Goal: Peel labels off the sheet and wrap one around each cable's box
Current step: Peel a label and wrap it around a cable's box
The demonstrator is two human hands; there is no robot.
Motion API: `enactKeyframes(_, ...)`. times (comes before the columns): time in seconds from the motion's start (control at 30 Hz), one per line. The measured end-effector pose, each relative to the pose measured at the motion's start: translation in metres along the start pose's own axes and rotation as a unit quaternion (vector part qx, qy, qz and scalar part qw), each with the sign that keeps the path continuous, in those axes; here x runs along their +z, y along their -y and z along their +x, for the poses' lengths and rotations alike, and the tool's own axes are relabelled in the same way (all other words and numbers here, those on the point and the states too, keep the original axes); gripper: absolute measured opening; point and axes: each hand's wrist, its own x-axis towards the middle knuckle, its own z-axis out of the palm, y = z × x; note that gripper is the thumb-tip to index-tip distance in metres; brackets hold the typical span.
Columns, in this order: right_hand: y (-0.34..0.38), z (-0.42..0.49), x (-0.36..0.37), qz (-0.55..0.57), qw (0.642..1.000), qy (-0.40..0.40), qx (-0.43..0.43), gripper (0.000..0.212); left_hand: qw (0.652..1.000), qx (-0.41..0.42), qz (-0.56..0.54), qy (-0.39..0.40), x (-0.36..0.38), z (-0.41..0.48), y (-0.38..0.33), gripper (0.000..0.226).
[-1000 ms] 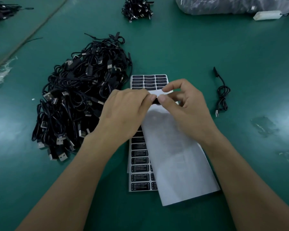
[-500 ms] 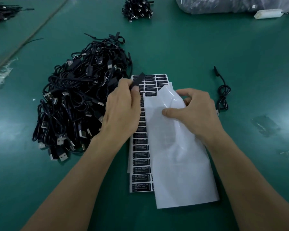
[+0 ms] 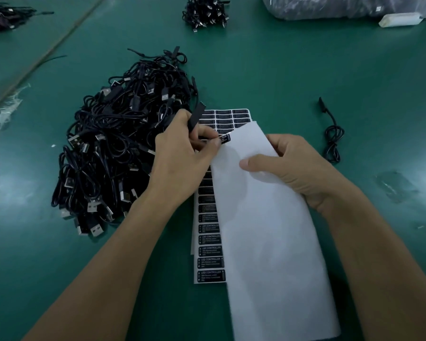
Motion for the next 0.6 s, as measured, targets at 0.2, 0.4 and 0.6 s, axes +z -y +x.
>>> enactKeyframes(0.2,-0.0025,0.0049,0.0012,0.015,0.995,-0.097,-0.013,0.010,0.999,0.035,-0.028,0.008,-0.0002,-0.0004,0.0013,0.045)
enactKeyframes(0.4,-0.0035,0.0056,0.0041,0.031,0.993,-0.112,-0.014,0.011,0.998,0.062,0.030,-0.004,0.0042,-0.0026,0.0013,0.032)
enactKeyframes(0.6,-0.0048,0.0074,0.0092,0.026,0.991,-0.120,-0.048,0.019,0.994,0.089,0.066,0.018,0.0078,-0.0086,-0.0068,0.043)
